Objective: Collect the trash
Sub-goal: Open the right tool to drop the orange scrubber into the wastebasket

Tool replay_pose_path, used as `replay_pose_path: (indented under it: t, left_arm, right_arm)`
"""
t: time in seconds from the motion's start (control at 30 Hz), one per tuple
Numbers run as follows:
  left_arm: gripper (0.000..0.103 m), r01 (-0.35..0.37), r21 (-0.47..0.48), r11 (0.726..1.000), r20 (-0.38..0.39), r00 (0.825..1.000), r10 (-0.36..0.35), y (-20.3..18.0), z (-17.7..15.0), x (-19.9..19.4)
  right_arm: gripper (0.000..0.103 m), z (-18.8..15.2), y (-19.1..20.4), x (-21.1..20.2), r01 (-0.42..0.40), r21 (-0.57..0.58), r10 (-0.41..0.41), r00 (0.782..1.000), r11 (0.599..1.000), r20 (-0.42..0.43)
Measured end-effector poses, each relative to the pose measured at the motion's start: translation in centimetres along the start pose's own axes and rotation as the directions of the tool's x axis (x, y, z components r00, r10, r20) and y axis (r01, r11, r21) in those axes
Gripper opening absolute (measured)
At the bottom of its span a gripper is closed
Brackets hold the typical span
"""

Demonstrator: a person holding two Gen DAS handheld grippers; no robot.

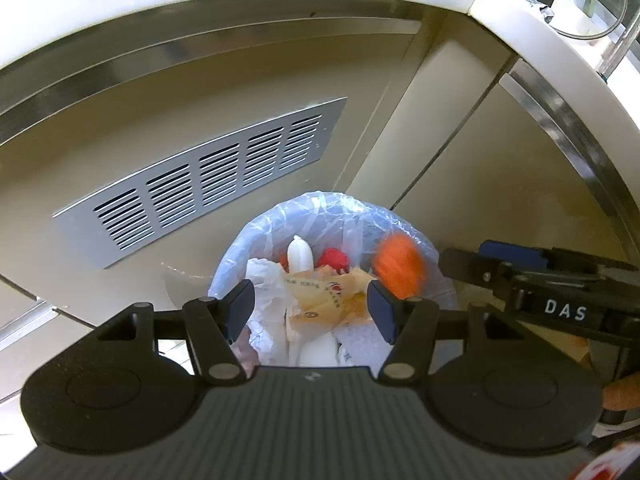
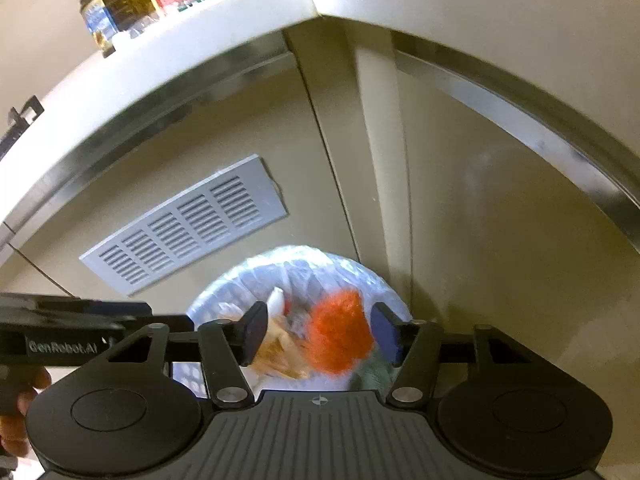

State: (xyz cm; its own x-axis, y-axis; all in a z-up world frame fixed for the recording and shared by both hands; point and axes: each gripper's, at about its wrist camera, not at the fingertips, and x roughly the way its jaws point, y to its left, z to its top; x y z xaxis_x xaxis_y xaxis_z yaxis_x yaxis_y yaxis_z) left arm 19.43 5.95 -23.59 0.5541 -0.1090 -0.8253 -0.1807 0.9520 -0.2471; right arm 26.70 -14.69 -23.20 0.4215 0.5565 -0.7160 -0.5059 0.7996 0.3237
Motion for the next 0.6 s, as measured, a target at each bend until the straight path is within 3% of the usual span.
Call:
replay_pose_path:
  t: [0.6]
  left_arm:
    - [0.058, 0.022, 0.019, 1.0, 0.027, 0.999, -0.023, 0.0, -0.2, -3.8]
  right_arm:
    - [0.063, -0.5, 1.5, -2.8, 0.044, 0.002, -0.044, 0.999, 0.999, -0.019]
